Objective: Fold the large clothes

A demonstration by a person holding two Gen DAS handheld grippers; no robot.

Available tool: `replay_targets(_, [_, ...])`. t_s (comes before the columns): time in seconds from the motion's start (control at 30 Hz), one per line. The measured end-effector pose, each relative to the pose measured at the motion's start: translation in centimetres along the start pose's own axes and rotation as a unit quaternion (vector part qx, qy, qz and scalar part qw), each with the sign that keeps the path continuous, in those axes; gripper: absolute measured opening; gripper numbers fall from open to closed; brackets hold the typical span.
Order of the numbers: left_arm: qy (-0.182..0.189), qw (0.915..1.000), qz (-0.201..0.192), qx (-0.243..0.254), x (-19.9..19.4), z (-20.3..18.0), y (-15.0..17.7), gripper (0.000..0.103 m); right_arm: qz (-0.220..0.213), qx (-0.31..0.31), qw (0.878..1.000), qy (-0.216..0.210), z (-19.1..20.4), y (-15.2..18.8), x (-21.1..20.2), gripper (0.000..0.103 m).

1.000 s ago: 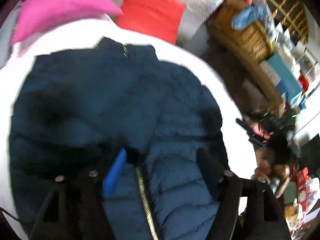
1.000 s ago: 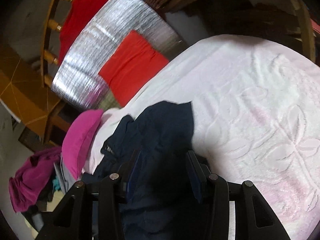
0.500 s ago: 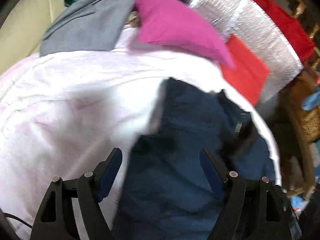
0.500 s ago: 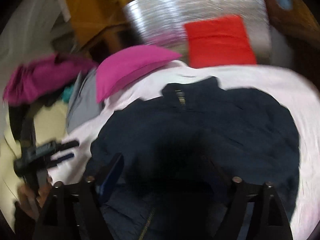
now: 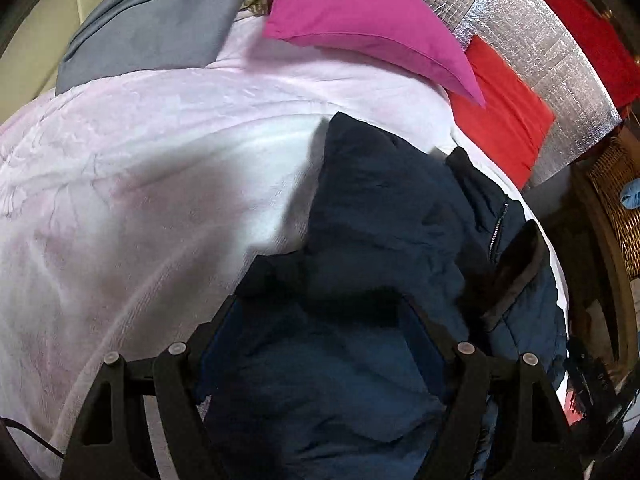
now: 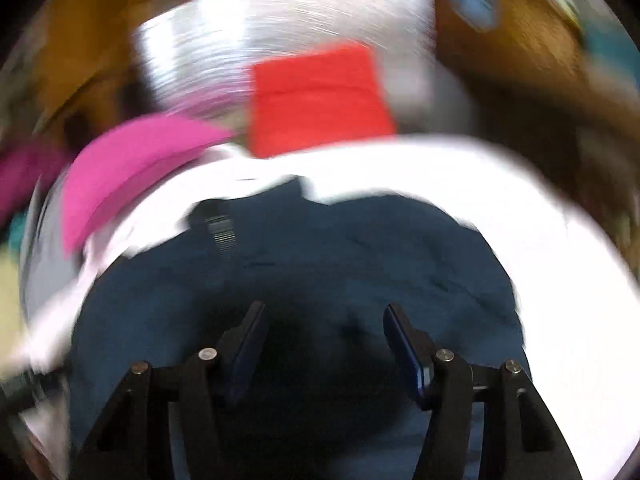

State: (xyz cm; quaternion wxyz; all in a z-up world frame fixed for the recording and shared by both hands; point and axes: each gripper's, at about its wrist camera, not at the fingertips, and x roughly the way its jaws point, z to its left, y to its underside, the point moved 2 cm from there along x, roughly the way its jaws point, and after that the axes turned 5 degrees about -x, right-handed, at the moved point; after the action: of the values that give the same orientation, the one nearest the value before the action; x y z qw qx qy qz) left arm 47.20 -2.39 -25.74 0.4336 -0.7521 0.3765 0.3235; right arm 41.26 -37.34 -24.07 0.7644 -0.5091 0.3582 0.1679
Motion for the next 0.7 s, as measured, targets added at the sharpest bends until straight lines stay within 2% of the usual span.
replay_targets(0.03, [-0.001,1.0,0.0,-0.002,0.1,0.1,-0.1,0.079,0.01,0.039,0.999,-0.021,-2.0,0.0,0.1,0.063])
replay_targets(0.07, [-0.002,1.0,-0.001,-0.009,0.0,0.4,-0.2,0.079,0.008,0.085,0.994,-0.069,-3.8,-0.1,-0.2,0.063])
replay_targets(0.1, [-0.005,0.9998,-0.003,-0.019,0.1,0.7,-0.5,0.079,0.0,0.093,0.991,-0.101,-4.2,-0.3,-0.8,0.063])
replay_targets(0.13, [-0.007,0.9996,-0.008,-0.027,0.0,1.0,-0.7,0.079,-0.012,0.07,0.99,-0.123,-3.5,-0.6,-1.6,0.063])
replay_targets(0.17, [-0.014,0.9992,-0.016,-0.033,-0.4,1.5,-1.0,0.079,-0.027,0.017,0.99,-0.135,-1.7,-0.7,-2.8,0.073])
replay_targets(0.2, [-0.023,0.9988,-0.023,-0.036,-0.4,1.8,-1.2,0.079,-0.039,-0.039,0.987,-0.151,0.7,-0.3,-3.8,0.087])
replay_targets(0.23, [-0.04,0.9979,-0.035,-0.038,-0.8,2.2,-1.5,0.079,-0.043,-0.077,0.983,-0.161,2.6,0.2,-4.3,0.093])
replay_targets(0.27, [-0.055,0.9968,-0.045,-0.038,-1.1,2.5,-1.7,0.079,-0.048,-0.124,0.977,-0.167,4.8,0.8,-4.8,0.098])
replay_targets(0.33, [-0.085,0.9941,-0.061,-0.028,-1.7,3.0,-2.0,0.079,-0.057,-0.2,0.964,-0.167,8.7,2.5,-5.4,0.098])
replay_targets(0.4, [-0.108,0.9917,-0.066,-0.02,-1.8,3.4,-2.2,0.079,-0.059,-0.288,0.947,-0.128,12.6,4.5,-4.8,0.1])
replay_targets(0.43, [-0.111,0.9914,-0.065,-0.019,-1.7,3.6,-2.2,0.08,-0.056,-0.314,0.941,-0.112,13.4,5.3,-4.2,0.1])
replay_targets(0.47, [-0.111,0.9918,-0.062,-0.019,-1.5,3.7,-2.2,0.08,-0.052,-0.354,0.93,-0.085,14.5,6.5,-3.5,0.1])
replay_targets(0.53, [-0.108,0.9925,-0.055,-0.016,-1.1,3.6,-2.3,0.08,-0.057,-0.411,0.91,0.0,15.1,8.3,-1.6,0.099])
replay_targets(0.57, [-0.107,0.9927,-0.053,-0.013,-0.9,3.4,-2.3,0.08,-0.064,-0.42,0.905,0.03,15.0,8.5,-1.0,0.099])
replay_targets(0.6, [-0.103,0.9933,-0.051,-0.009,-0.8,3.1,-2.2,0.08,-0.071,-0.415,0.906,0.046,14.5,8.2,-0.7,0.099])
replay_targets(0.7, [-0.09,0.9947,-0.048,0.005,-0.5,1.9,-1.9,0.08,-0.068,-0.314,0.946,0.038,10.8,5.0,-0.9,0.099])
